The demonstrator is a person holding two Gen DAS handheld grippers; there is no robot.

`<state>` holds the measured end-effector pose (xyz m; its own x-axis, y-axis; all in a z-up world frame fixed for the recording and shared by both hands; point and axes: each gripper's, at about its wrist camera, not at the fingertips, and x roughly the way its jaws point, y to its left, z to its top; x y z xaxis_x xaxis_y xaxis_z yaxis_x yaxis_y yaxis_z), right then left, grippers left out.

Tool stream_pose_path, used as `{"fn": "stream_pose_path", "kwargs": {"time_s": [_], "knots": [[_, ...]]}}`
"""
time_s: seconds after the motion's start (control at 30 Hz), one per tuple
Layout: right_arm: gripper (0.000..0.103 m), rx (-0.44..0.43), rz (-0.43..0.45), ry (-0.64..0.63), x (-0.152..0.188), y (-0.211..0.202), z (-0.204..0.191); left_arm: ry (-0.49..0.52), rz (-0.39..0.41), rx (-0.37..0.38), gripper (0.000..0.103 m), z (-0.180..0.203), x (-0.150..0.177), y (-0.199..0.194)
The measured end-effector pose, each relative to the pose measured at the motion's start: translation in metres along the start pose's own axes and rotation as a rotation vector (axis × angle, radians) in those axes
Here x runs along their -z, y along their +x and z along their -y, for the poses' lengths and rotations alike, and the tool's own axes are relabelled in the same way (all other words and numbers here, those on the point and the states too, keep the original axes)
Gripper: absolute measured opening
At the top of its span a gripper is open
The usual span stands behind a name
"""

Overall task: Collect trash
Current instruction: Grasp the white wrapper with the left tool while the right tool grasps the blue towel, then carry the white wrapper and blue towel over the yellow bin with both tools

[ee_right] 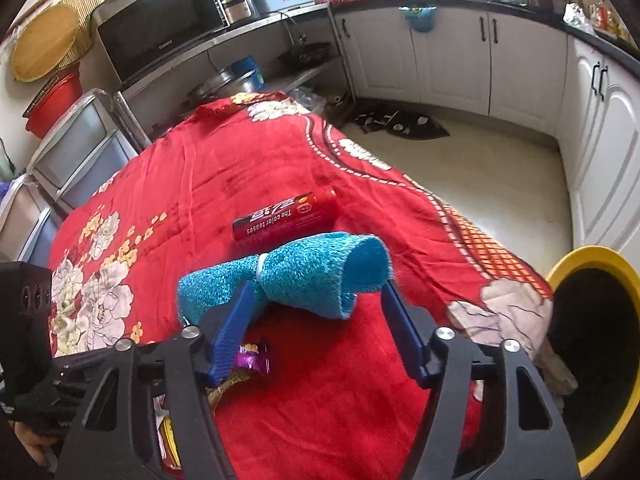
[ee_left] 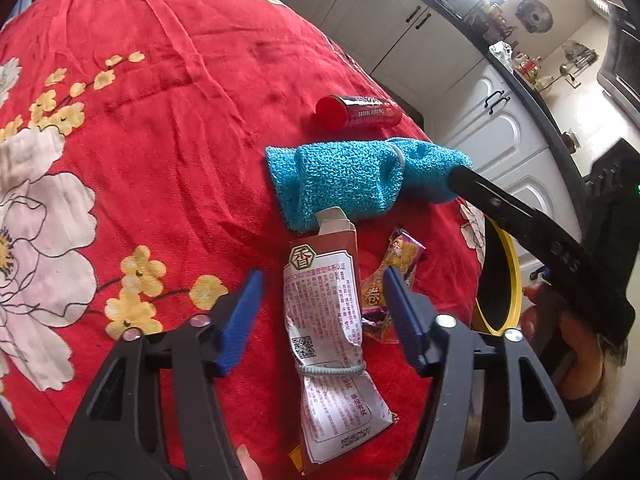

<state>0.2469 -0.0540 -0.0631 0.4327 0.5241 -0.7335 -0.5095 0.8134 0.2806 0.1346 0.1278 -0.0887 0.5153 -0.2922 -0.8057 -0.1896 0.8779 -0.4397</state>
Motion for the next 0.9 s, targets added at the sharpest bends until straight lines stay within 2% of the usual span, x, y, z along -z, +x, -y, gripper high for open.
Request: {"fn": "stream_pose_path", "kwargs": {"time_s": [0.13, 0.2, 0.23, 0.3, 0.47, 0.9], "knots": [[0.046, -0.018, -0.033, -0.014, -0.002, 0.014, -0.003, 0.014, -0.008, -0.018, 0.041, 0.0, 0.0, 0.004], [0.035, -0.028, -0.04, -0.024, -0.001, 0.015, -0.004, 0.023, -0.01, -0.028, 0.035, 0.0, 0.0, 0.004], [0.033, -0.029, -0.038, -0.027, 0.0, 0.015, -0.005, 0.026, -0.012, -0.029, 0.033, -0.001, 0.0, 0.005], [0.024, -0.03, -0.027, -0.034, 0.0, 0.012, -0.006, 0.036, -0.016, -0.031, 0.032, 0.0, -0.001, 0.005], [0.008, -0.03, -0.004, -0.041, 0.001, 0.003, -0.007, 0.061, -0.015, -0.041, 0.031, 0.002, -0.001, 0.005], [0.005, -0.007, 0.084, -0.033, -0.002, -0.036, 0.0, 0.083, 0.08, -0.058, 0.031, 0.01, -0.007, -0.02]]}}
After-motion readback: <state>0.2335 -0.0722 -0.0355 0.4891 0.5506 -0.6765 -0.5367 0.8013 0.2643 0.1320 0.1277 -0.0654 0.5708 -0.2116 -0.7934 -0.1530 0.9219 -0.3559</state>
